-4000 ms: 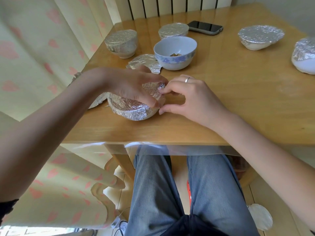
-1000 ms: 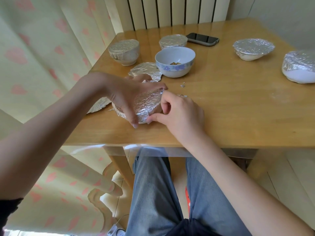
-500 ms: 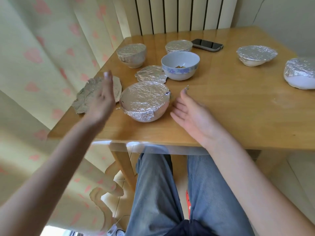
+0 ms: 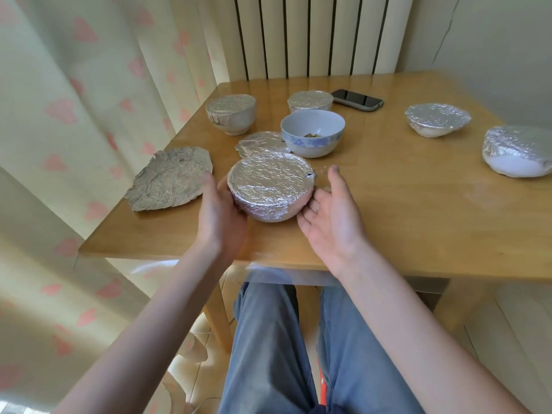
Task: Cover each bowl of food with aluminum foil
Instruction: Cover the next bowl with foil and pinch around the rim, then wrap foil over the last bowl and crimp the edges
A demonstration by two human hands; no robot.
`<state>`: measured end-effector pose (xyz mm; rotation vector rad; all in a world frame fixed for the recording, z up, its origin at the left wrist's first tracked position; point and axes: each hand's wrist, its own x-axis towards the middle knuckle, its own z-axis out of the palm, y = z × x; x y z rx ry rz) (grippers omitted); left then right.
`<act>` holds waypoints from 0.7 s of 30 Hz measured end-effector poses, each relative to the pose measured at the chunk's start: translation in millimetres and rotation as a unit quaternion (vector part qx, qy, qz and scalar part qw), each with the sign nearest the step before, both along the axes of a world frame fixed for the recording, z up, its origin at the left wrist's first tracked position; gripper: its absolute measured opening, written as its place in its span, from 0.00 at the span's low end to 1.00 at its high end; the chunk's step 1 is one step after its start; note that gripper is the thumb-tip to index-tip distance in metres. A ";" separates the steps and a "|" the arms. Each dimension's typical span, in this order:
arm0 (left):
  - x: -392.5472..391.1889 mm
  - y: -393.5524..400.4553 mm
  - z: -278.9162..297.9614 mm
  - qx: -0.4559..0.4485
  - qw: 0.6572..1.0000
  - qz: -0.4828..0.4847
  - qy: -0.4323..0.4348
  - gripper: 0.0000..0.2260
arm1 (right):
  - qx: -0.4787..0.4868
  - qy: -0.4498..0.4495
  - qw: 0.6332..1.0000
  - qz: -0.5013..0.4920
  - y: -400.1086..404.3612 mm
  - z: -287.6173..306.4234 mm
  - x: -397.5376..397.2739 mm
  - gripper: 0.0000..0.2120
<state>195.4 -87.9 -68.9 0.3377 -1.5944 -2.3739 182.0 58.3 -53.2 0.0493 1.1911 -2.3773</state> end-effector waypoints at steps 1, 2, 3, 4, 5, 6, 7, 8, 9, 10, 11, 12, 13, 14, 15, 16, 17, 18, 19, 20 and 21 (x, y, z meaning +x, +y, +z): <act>-10.1 4.1 -3.4 0.039 0.999 -0.013 0.003 0.28 | 0.000 0.004 1.000 -0.013 8.1 1.1 -3.0 0.33; -20.2 13.5 -1.9 0.053 0.998 -0.033 -0.002 0.29 | 0.003 0.009 1.000 -0.027 17.6 2.7 -6.6 0.33; -29.6 26.7 0.9 0.059 0.997 -0.050 0.003 0.29 | 0.006 0.015 0.999 -0.045 28.8 4.5 -10.7 0.34; -39.7 40.7 3.8 0.048 0.998 -0.050 -0.001 0.28 | 0.010 0.020 0.998 -0.065 41.0 6.8 -16.3 0.34; -51.4 56.0 6.7 0.038 0.998 -0.051 0.000 0.27 | 0.014 0.024 0.996 -0.086 54.1 9.1 -23.2 0.34; -62.6 72.2 10.6 0.018 0.999 -0.045 -0.010 0.26 | 0.016 0.025 0.994 -0.109 67.7 11.2 -31.1 0.34; -73.3 88.1 14.1 0.014 0.998 -0.055 -0.012 0.25 | 0.015 0.024 0.991 -0.131 81.6 13.2 -40.0 0.34; -87.5 103.3 14.2 0.021 0.997 -0.073 -0.021 0.25 | 0.013 0.021 0.988 -0.150 94.8 15.6 -49.3 0.34; -100.3 117.5 15.6 0.036 0.994 -0.101 -0.021 0.25 | 0.008 0.019 0.986 -0.165 107.2 17.7 -58.7 0.35; -112.0 128.7 15.3 0.047 0.991 -0.123 -0.019 0.26 | 0.003 0.016 0.984 -0.179 118.0 19.6 -67.8 0.37; -123.7 138.3 13.4 0.054 0.989 -0.136 -0.022 0.26 | -0.001 0.014 0.981 -0.192 128.1 20.3 -76.5 0.39; -136.2 145.6 10.3 0.057 0.988 -0.138 -0.028 0.26 | -0.004 0.012 0.979 -0.203 136.7 20.7 -85.0 0.40; -147.2 152.0 7.3 0.060 0.987 -0.144 -0.032 0.27 | -0.004 0.010 0.977 -0.212 143.9 20.8 -92.7 0.40; -158.5 157.4 4.0 0.060 0.986 -0.151 -0.037 0.27 | -0.003 0.008 0.976 -0.219 149.1 20.2 -99.8 0.41; -167.7 161.5 1.3 0.059 0.985 -0.154 -0.045 0.26 | -0.001 0.006 0.975 -0.224 152.9 19.2 -105.8 0.41; -175.2 164.6 0.1 0.054 0.985 -0.156 -0.057 0.25 | -0.001 0.004 0.974 -0.229 155.6 17.9 -111.1 0.41; -179.1 167.9 0.8 0.053 0.984 -0.158 -0.063 0.24 | -0.001 0.001 0.972 -0.233 157.8 15.1 -116.2 0.40; -183.2 170.8 -0.6 0.060 0.983 -0.162 -0.064 0.24 | -0.001 -0.003 0.971 -0.237 159.2 11.5 -120.8 0.39; -186.3 173.8 -3.3 0.064 0.983 -0.163 -0.060 0.24 | -0.002 -0.007 0.971 -0.240 160.7 6.9 -124.8 0.38; -187.5 175.2 -6.1 0.067 0.984 -0.157 -0.057 0.25 | -0.004 -0.010 0.971 -0.240 161.2 3.0 -127.6 0.37; -186.5 176.3 -7.4 0.071 0.985 -0.148 -0.053 0.26 | -0.007 -0.011 0.971 -0.239 161.2 -0.2 -129.2 0.37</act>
